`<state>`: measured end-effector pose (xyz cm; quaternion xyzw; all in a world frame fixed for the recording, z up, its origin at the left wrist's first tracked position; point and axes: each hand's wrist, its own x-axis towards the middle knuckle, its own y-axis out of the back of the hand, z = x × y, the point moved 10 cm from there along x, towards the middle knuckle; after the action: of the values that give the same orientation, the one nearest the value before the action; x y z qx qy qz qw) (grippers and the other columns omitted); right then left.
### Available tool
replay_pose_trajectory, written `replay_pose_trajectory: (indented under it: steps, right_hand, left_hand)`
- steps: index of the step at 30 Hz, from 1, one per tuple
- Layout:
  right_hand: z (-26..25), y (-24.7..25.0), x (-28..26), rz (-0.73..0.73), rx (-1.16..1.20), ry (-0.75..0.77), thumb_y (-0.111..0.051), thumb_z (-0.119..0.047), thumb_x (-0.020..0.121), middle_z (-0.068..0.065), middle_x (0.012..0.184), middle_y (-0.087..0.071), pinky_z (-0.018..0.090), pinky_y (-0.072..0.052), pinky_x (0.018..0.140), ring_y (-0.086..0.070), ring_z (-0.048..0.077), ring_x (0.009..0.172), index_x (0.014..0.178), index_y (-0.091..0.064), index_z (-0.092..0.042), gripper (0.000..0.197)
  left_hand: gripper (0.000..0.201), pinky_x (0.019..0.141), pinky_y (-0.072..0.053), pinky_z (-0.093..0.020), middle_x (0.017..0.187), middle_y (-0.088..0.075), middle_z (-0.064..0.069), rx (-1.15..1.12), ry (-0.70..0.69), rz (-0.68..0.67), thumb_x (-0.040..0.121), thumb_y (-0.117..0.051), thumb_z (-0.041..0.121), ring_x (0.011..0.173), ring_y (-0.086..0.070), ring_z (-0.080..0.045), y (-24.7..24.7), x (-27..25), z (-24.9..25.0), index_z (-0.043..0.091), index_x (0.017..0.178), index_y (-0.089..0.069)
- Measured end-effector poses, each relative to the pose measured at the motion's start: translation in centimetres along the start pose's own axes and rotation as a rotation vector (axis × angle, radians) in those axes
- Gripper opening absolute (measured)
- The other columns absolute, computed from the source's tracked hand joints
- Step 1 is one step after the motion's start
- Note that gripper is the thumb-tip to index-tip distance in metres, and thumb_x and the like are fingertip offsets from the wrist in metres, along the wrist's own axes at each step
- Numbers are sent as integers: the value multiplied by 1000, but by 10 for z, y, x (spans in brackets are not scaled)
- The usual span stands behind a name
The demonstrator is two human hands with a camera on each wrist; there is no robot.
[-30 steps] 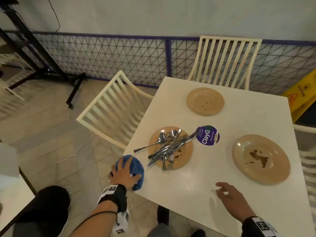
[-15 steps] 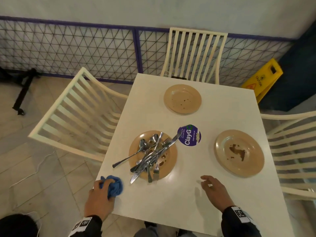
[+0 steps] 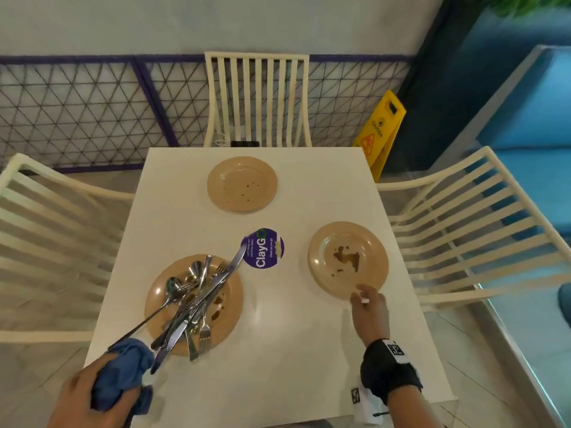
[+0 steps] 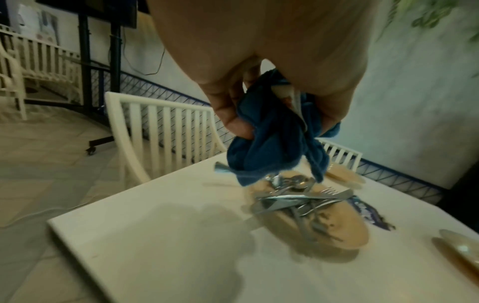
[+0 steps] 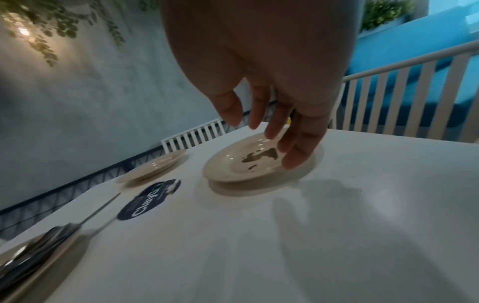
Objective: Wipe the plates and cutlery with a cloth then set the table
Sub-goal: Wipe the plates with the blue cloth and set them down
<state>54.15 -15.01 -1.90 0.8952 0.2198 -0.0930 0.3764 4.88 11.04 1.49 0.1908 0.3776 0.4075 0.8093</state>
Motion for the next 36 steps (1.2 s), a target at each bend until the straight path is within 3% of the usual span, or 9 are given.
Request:
replay_pose_trajectory:
  steps: [4, 8, 13, 18, 21, 24, 29, 33, 36]
  right_hand:
    - [35, 31, 33, 94, 111, -191, -60, -22, 96, 18, 143, -37, 49, -43, 105, -54, 39, 118, 141, -44, -12, 49]
    - [70, 26, 70, 11, 254, -359, -65, -29, 90, 19, 145, -42, 55, -47, 102, -53, 39, 121, 148, -30, -17, 68]
    - [94, 6, 100, -109, 484, -504, -64, -22, 90, 15, 129, -55, 52, -59, 87, -63, 38, 107, 148, -29, -28, 67]
    - [101, -2, 110, -204, 566, -548, -67, -13, 86, 17, 111, -67, 54, -60, 80, -68, 39, 99, 131, -49, -21, 49]
    - [86, 1, 101, -266, 748, -572, -49, 7, 96, 22, 113, -61, 46, -62, 66, -66, 40, 96, 126, -44, -19, 40]
    - [80, 0, 96, -335, 785, -533, -40, 10, 98, 22, 113, -56, 38, -59, 52, -64, 34, 86, 130, -38, -17, 42]
    - [83, -3, 85, -454, 798, -501, -42, 6, 96, 21, 121, -56, 56, -57, 84, -63, 42, 104, 136, -35, -20, 48]
    - [77, -1, 77, -500, 839, -463, -43, 5, 94, 18, 132, -52, 59, -58, 84, -59, 42, 112, 138, -36, -26, 56]
    - [66, 4, 73, -526, 853, -406, -42, 7, 92, 13, 134, -51, 61, -56, 85, -58, 39, 114, 139, -34, -36, 64]
  left_hand:
    - [62, 84, -36, 0, 129, -53, 9, -34, -96, 100, 71, -87, 36, 104, -47, 15, -22, 2, 65, 53, 120, -53]
    - [69, 89, -38, -2, 127, -59, 12, -12, -227, 174, 76, -84, 34, 110, -52, 8, -66, -2, 151, 33, 136, -49]
    - [54, 86, -56, -40, 112, -66, 6, -116, -376, 75, 86, -78, 18, 99, -66, -7, -132, 2, 257, 41, 130, -54]
    - [63, 90, -47, -19, 124, -49, 19, 26, -464, 13, 90, -73, 19, 114, -49, 10, -190, 18, 309, 55, 133, -43]
    - [69, 87, -44, -6, 128, -43, 19, 60, -507, -75, 94, -66, 14, 114, -46, 16, -226, 31, 333, 52, 144, -37]
    - [66, 91, -52, -20, 134, -38, 15, 115, -519, -144, 96, -62, 15, 112, -54, 3, -259, 49, 347, 53, 144, -36]
    - [65, 105, -47, -42, 154, -28, 7, 307, -520, -208, 96, -57, 14, 132, -45, -21, -308, 77, 361, 47, 146, -35]
    - [66, 103, -47, -44, 161, -17, 4, 528, -514, -222, 94, -54, 14, 138, -34, -28, -334, 91, 368, 43, 149, -33]
    - [65, 120, -27, -49, 167, -10, -1, 745, -508, -226, 96, -54, 24, 149, -16, -36, -347, 102, 359, 42, 152, -28]
